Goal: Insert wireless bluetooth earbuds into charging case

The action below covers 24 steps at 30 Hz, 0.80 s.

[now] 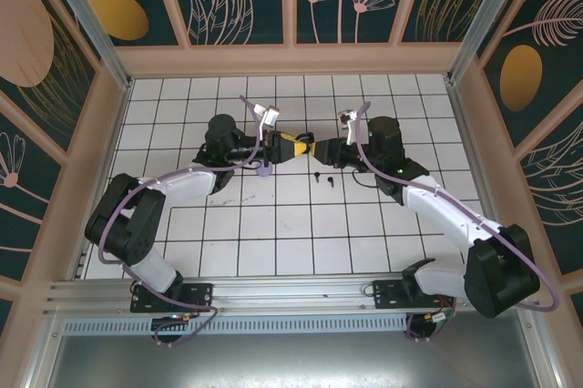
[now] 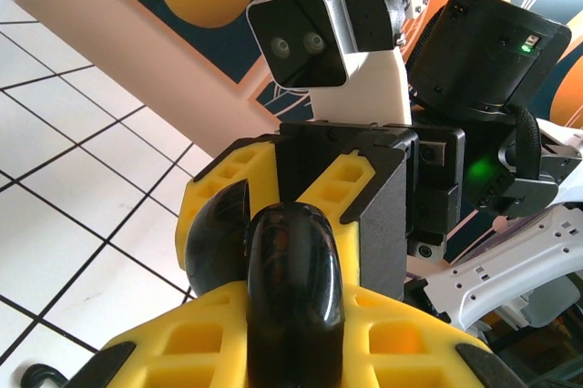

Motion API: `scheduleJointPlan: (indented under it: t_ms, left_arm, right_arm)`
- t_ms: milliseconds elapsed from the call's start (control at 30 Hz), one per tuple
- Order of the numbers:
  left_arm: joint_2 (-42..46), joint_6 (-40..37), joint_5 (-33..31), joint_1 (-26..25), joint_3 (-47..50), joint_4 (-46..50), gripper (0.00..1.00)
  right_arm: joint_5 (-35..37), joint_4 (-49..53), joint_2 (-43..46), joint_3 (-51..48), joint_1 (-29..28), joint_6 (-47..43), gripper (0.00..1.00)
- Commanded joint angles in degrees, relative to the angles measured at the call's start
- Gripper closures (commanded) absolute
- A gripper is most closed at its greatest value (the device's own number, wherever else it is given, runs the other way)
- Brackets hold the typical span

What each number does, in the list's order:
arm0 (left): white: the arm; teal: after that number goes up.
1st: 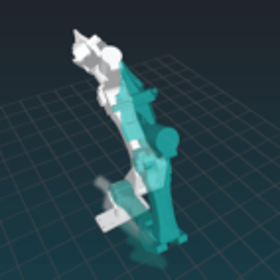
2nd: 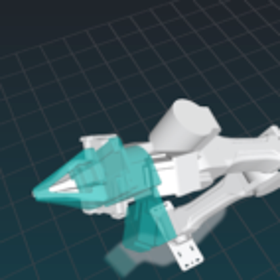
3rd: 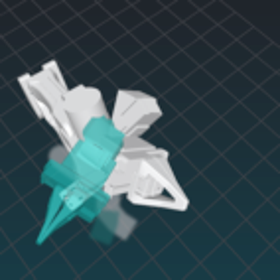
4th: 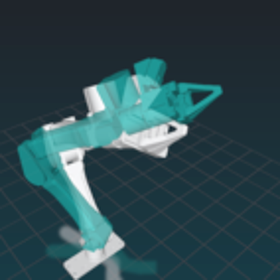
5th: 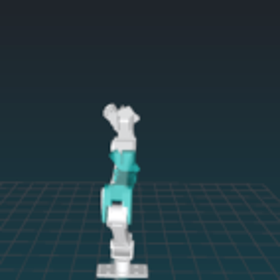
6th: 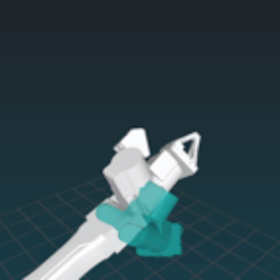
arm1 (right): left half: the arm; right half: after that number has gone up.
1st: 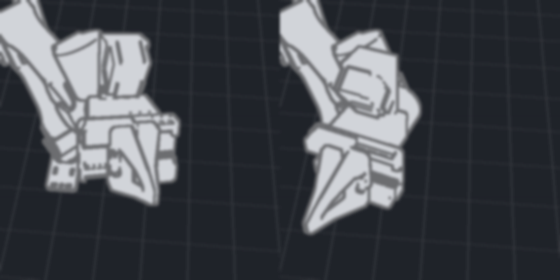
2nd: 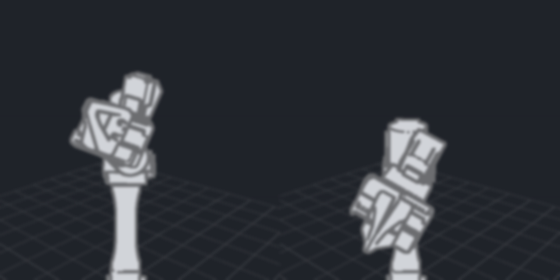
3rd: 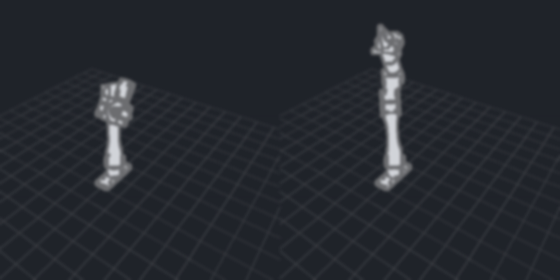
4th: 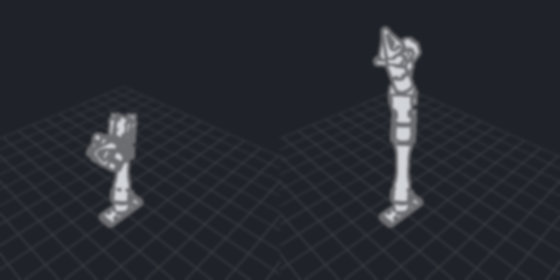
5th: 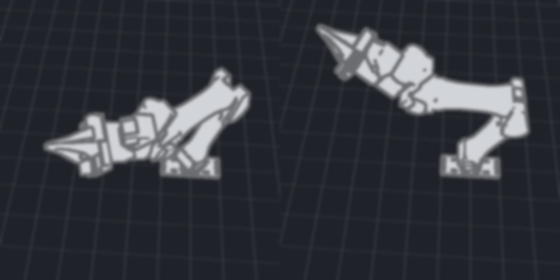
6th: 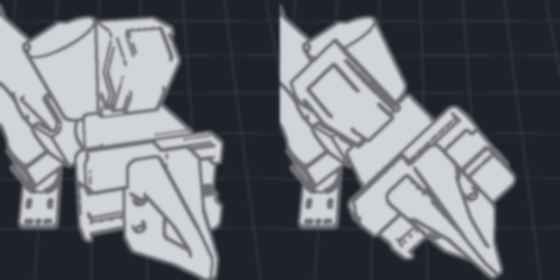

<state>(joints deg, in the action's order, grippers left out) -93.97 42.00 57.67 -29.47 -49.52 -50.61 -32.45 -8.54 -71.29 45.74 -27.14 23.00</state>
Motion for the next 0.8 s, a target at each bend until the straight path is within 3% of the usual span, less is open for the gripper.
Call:
scheduleJointPlan:
  t_ms: [0, 200, 433, 467, 600, 700, 767]
  left_arm:
    - [1.16, -0.75, 1.22, -0.23, -1.85, -3.7, 1.0]
    - [0.99, -0.6, 1.22, -0.47, -1.47, -4.05, 1.0]
    - [0.5, -0.43, 0.51, -0.58, -1.41, -4.24, 1.0]
    - [0.33, -0.43, 0.14, -0.59, -1.45, -4.15, 0.96]
    - [-0.24, -0.52, -1.9, -0.58, -0.93, -3.87, 0.65]
    - [0.3, -1.74, -4.86, -0.58, 0.06, -3.38, 0.51]
    - [1.0, -3.09, -6.96, -0.58, 0.43, -2.13, 0.47]
  right_arm:
    - [1.39, 0.83, -1.29, 2.22, -0.81, -0.15, 0.63]
    - [2.43, 1.15, -2.36, 4.15, -1.17, -0.06, 0.69]
    - [2.65, 1.84, -2.81, 5.11, -1.52, -0.02, 0.95]
    - [2.82, 2.03, -2.8, 5.2, -1.53, -0.03, 1.0]
    - [4.18, 3.29, -2.8, 6.14, -1.6, -0.06, 1.0]
    - [5.62, 4.88, -2.81, 6.91, -1.65, -0.41, 1.0]
    - [7.17, 6.46, -2.81, 7.55, -1.54, -0.96, 1.0]
